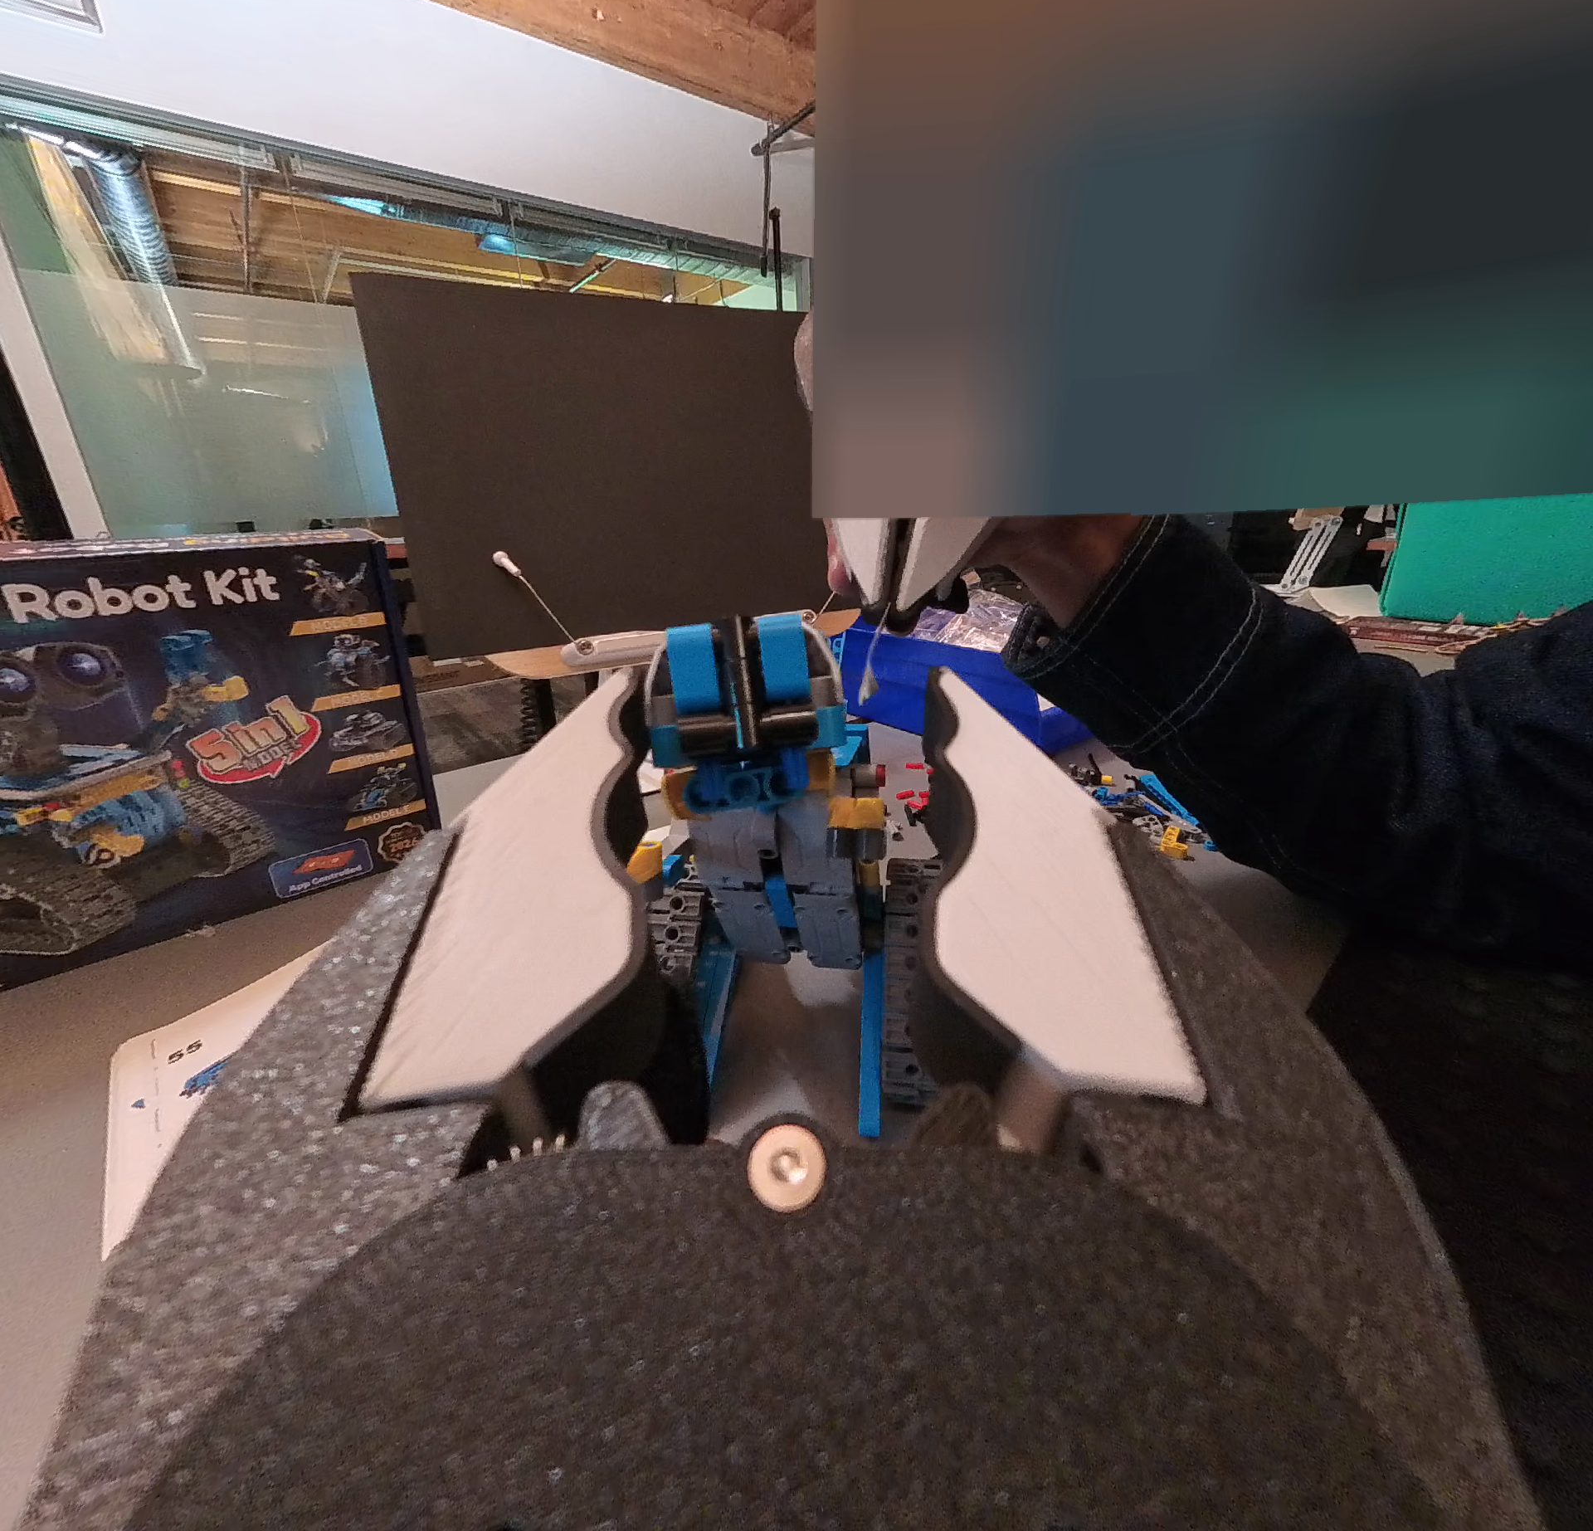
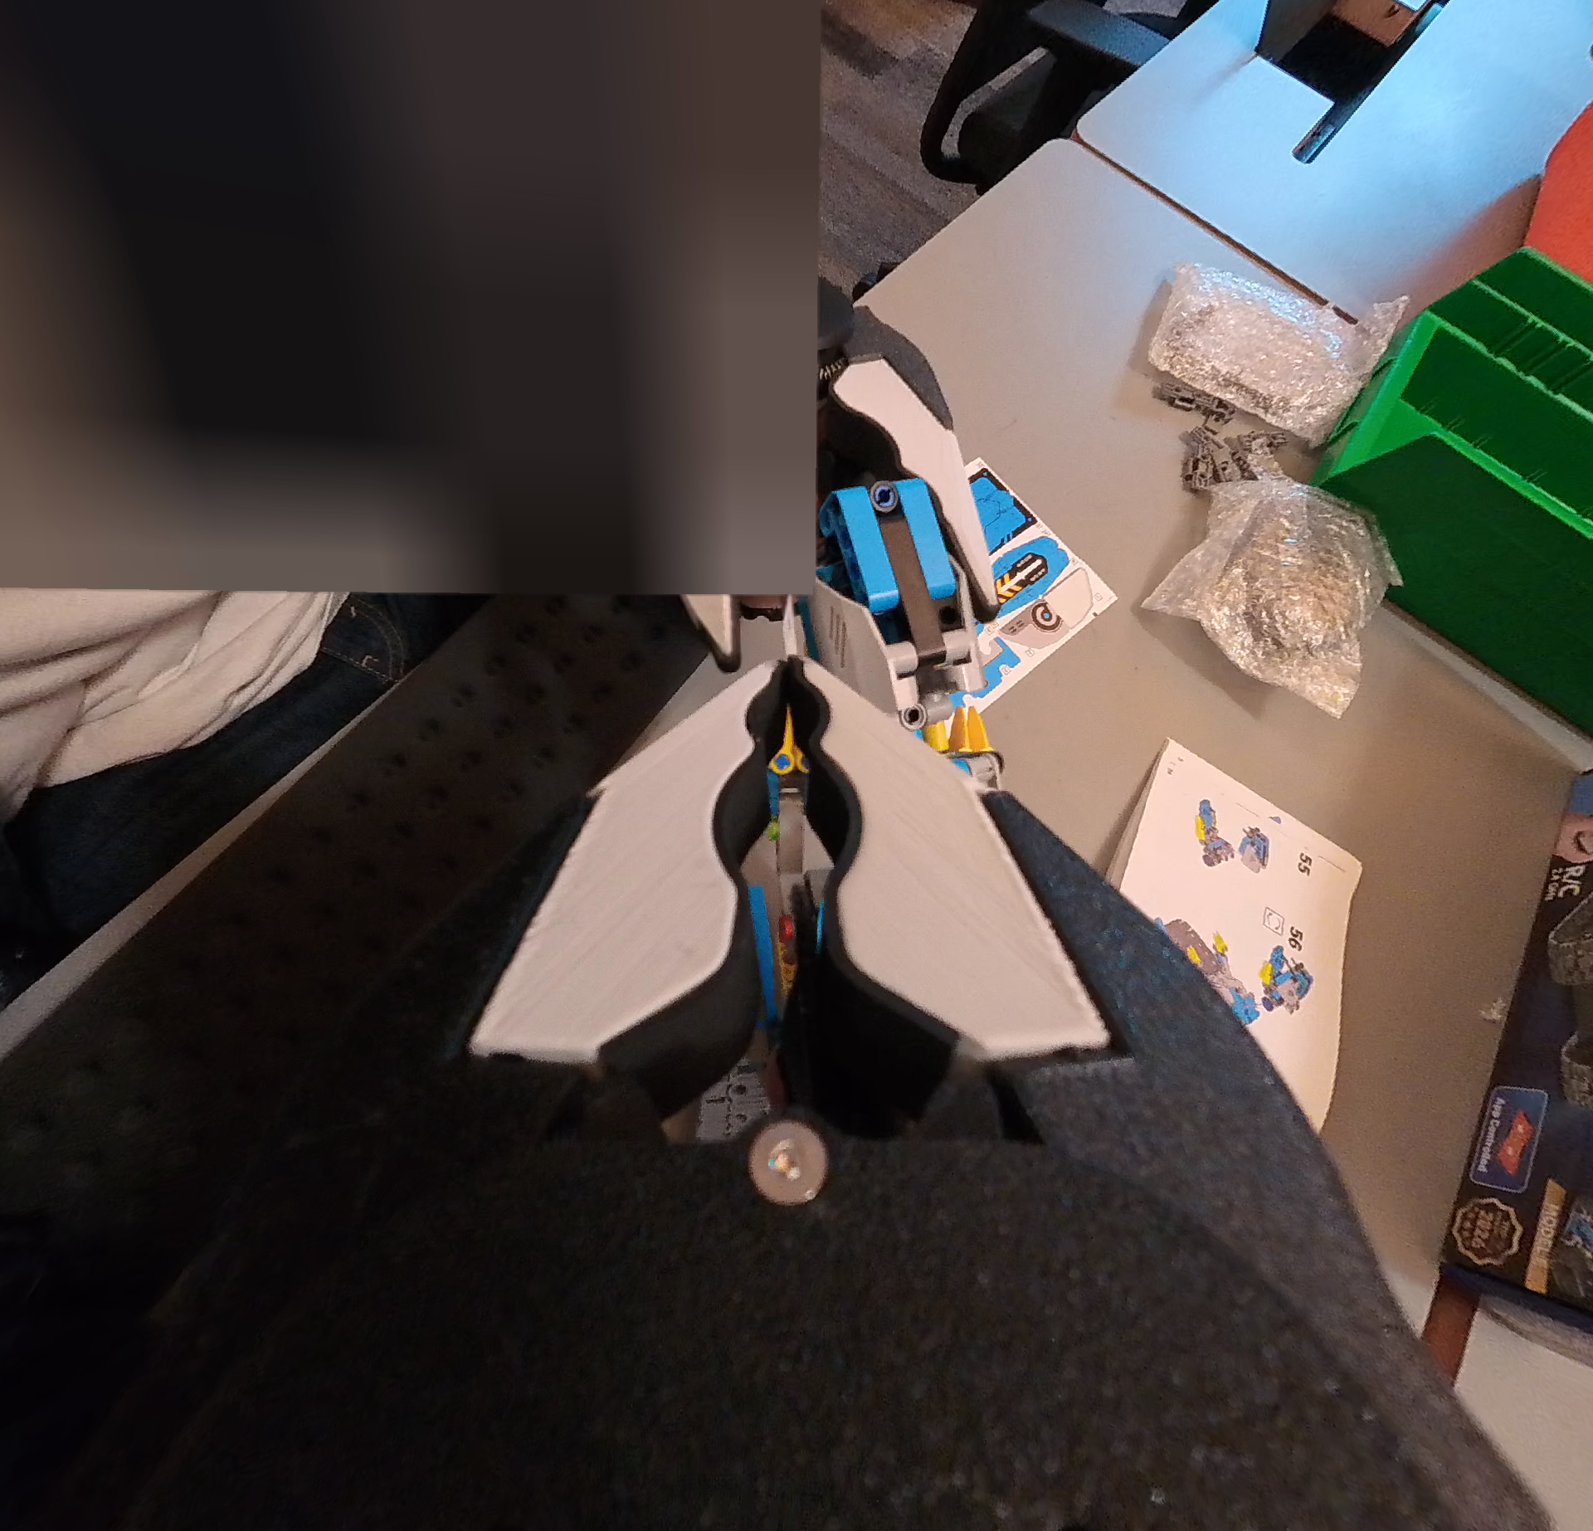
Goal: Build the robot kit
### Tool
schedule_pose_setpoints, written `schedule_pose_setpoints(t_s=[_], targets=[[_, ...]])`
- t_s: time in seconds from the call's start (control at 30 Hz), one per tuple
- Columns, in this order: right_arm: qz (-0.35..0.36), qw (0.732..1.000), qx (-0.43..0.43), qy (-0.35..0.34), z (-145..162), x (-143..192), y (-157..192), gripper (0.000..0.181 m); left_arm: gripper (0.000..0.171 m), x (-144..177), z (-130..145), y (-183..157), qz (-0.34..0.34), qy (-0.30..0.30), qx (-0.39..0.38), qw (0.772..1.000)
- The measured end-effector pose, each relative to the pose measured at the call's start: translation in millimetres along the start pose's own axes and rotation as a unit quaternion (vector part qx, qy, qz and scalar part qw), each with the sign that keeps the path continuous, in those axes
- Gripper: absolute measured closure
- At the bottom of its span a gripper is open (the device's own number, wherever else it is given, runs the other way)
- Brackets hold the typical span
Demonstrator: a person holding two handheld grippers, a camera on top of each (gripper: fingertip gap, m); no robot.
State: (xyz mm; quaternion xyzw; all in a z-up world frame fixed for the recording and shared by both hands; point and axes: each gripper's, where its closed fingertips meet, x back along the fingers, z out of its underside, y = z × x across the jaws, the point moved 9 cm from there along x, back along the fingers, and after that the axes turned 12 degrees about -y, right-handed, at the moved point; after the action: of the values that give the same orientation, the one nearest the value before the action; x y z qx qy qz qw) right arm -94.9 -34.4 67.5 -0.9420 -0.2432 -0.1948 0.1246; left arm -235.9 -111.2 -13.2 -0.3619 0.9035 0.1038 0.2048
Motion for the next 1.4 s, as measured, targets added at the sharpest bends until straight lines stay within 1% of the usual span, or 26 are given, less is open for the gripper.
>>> schedule_pose_setpoints(t_s=[0.13,0.4,1.4], targets=[[-0.001,1.000,0.000,0.000,0.3,-0.9,-0.3,0.181,0.112,1.1,-1.2,1.4,-0.003,-0.005,0.004,1.000],[0.000,1.000,0.003,0.003,0.6,-2.5,0.1,0.181,0.114,1.7,-1.5,2.6,-0.006,-0.006,0.005,1.000],[0.000,1.000,0.006,0.007,1.5,-4.5,0.3,0.181,0.117,2.2,-1.7,3.1,-0.009,-0.006,0.005,1.000]])
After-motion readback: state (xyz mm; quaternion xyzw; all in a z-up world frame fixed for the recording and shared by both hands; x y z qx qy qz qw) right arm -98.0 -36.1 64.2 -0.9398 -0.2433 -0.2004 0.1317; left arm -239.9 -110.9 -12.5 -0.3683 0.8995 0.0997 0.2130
